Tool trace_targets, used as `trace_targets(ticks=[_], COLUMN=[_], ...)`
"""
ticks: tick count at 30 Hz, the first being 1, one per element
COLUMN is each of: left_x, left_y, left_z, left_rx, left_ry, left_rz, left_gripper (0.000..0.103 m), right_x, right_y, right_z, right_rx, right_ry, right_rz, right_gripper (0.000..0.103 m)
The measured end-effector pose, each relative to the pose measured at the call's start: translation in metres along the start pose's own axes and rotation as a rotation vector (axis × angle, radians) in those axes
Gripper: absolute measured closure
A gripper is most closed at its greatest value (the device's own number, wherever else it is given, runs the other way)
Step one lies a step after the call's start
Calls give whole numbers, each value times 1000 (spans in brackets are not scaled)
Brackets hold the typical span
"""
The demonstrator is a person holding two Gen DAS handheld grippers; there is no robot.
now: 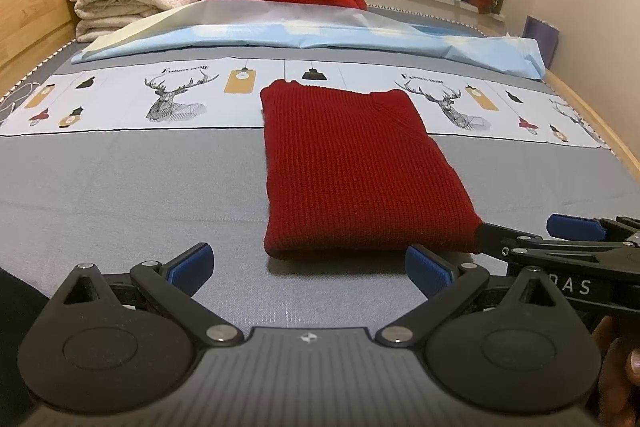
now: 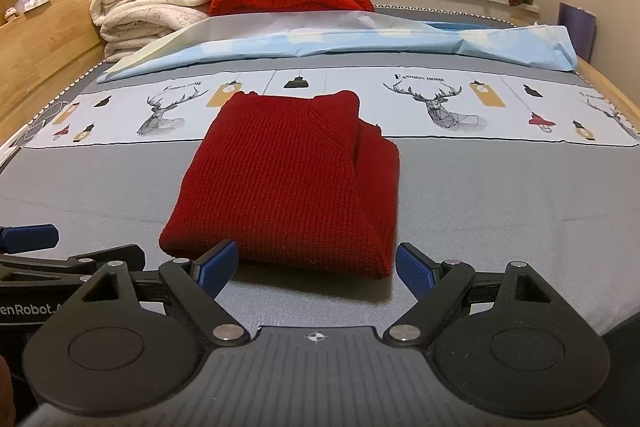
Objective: Fold small clothes
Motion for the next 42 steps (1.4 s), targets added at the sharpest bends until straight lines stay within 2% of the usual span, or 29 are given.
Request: trace_targets(ticks=[42], left_x=[5], left_y=[0], left_z=[1], left_rx=[-22], left_ry=[10], left_rz=[8], left_gripper=[1], right_x=[7], right_y=[2], right_z=[4], right_rx=[1], right_ry=[8], right_rz=[9], right_gripper=[17])
Point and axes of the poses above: each gripper's, at about its wrist camera, not at the fingertips, and x roughly the way its jaws point, z to its left, y to its underside, the point moved 7 cm from there along x, roughly the way its jaws point, and after that the axes turned 4 degrees about -y, right-handed, at the moved point
